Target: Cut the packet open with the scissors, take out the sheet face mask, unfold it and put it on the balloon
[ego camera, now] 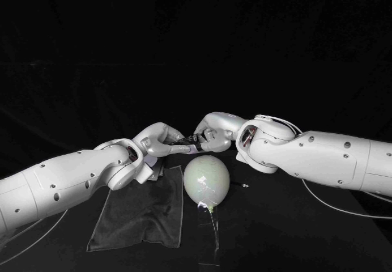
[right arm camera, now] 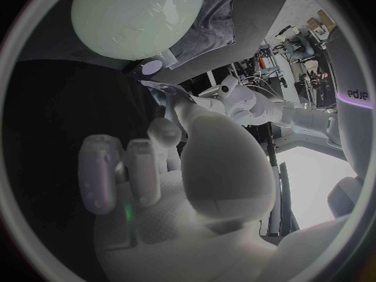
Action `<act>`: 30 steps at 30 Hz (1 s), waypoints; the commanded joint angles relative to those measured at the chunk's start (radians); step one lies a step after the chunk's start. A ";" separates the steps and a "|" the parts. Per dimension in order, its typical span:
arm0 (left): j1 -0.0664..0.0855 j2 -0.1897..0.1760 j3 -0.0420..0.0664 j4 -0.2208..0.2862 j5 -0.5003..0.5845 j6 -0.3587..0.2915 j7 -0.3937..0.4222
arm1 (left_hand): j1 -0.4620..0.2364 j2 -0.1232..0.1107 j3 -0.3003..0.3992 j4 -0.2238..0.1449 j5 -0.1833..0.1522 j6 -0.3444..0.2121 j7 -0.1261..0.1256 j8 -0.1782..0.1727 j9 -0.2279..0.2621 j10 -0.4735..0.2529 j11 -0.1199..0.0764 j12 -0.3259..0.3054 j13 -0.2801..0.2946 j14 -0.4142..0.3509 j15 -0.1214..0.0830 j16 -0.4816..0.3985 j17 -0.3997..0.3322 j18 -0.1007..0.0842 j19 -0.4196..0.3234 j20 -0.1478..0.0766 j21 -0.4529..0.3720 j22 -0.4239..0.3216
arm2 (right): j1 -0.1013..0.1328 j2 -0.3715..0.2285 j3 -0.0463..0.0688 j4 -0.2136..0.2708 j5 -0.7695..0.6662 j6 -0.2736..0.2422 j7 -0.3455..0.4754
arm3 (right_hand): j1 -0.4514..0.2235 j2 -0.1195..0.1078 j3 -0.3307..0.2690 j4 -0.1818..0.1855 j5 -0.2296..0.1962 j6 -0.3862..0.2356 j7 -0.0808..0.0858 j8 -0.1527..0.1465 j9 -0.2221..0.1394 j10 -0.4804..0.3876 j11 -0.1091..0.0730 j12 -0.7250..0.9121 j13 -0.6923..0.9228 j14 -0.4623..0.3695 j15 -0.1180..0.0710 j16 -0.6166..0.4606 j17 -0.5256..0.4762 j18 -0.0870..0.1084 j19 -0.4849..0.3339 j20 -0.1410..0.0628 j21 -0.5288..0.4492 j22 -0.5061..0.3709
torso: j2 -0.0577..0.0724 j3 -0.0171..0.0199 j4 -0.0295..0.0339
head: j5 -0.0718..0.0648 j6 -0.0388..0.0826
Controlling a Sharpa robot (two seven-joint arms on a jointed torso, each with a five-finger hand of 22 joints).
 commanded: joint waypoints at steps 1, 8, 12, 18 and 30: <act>0.002 0.004 0.002 0.005 0.000 0.016 0.019 | 0.010 -0.002 0.007 0.000 0.003 0.004 -0.002 0.003 0.001 0.005 -0.002 -0.004 -0.001 0.008 -0.001 -0.004 -0.002 0.017 -0.002 0.001 -0.005 -0.002 | -0.002 0.005 0.000 -0.001 -0.008 0.027 0.002 | 0.016 0.005 0.006 -0.006 -0.003 0.012 -0.005 0.011 0.004 0.006 -0.005 0.009 0.004 0.086 -0.005 0.009 0.185 -0.017 0.043 -0.004 0.007 0.189 | 0.000 0.0004 -0.0004 | 0.001 0.000; 0.003 0.002 0.002 0.004 0.001 0.008 0.019 | 0.010 -0.002 0.007 0.000 0.003 0.003 -0.002 0.003 0.002 0.006 -0.001 -0.004 -0.001 0.009 -0.001 -0.005 -0.002 0.017 -0.002 0.001 -0.005 -0.002 | -0.003 -0.005 -0.001 0.007 0.011 0.008 0.014 | 0.056 0.082 0.042 -0.010 -0.003 0.088 -0.046 0.079 0.041 0.048 -0.036 0.055 0.040 0.099 -0.032 0.037 0.238 -0.025 0.065 -0.025 0.036 0.213 | 0.000 0.0011 -0.0022 | 0.002 0.000; 0.003 0.001 0.002 0.001 0.009 -0.006 0.019 | 0.009 -0.004 0.008 0.001 0.003 0.001 0.001 0.004 0.002 0.003 -0.002 -0.006 -0.002 0.008 0.000 -0.006 -0.003 0.017 -0.003 0.001 -0.006 -0.002 | -0.003 -0.019 -0.001 0.012 0.064 -0.023 0.021 | 0.066 0.088 0.049 -0.015 -0.003 0.088 -0.053 0.099 0.056 0.061 -0.043 0.060 0.044 0.102 -0.041 0.045 0.252 -0.029 0.073 -0.036 0.047 0.222 | -0.001 0.0016 -0.0026 | 0.003 0.001; 0.005 0.001 0.002 -0.003 0.029 -0.031 0.019 | -0.026 -0.045 -0.021 0.008 0.003 -0.071 0.044 -0.037 -0.017 -0.075 0.026 -0.008 -0.002 -0.042 0.021 -0.042 -0.020 -0.012 -0.091 0.005 -0.040 -0.013 | -0.003 -0.033 -0.001 0.011 0.156 -0.035 0.013 | 0.071 0.089 0.053 -0.020 -0.003 0.084 -0.056 0.112 0.066 0.065 -0.047 0.052 0.040 0.104 -0.044 0.049 0.260 -0.030 0.076 -0.040 0.051 0.226 | -0.001 0.0018 -0.0029 | 0.002 0.003; 0.007 0.005 0.002 -0.010 0.052 -0.093 0.041 | -0.233 -0.235 -0.196 0.018 0.005 -0.353 -0.007 -0.184 -0.093 -0.316 0.123 -0.009 -0.003 -0.412 0.101 -0.102 -0.127 -0.099 -0.413 0.009 -0.138 -0.035 | -0.003 -0.032 -0.001 -0.017 0.212 -0.015 -0.047 | 0.071 0.090 0.054 -0.022 -0.003 0.083 -0.057 0.121 0.073 0.072 -0.049 0.053 0.041 0.105 -0.045 0.050 0.263 -0.032 0.080 -0.042 0.056 0.230 | -0.001 0.0009 -0.0013 | -0.006 0.014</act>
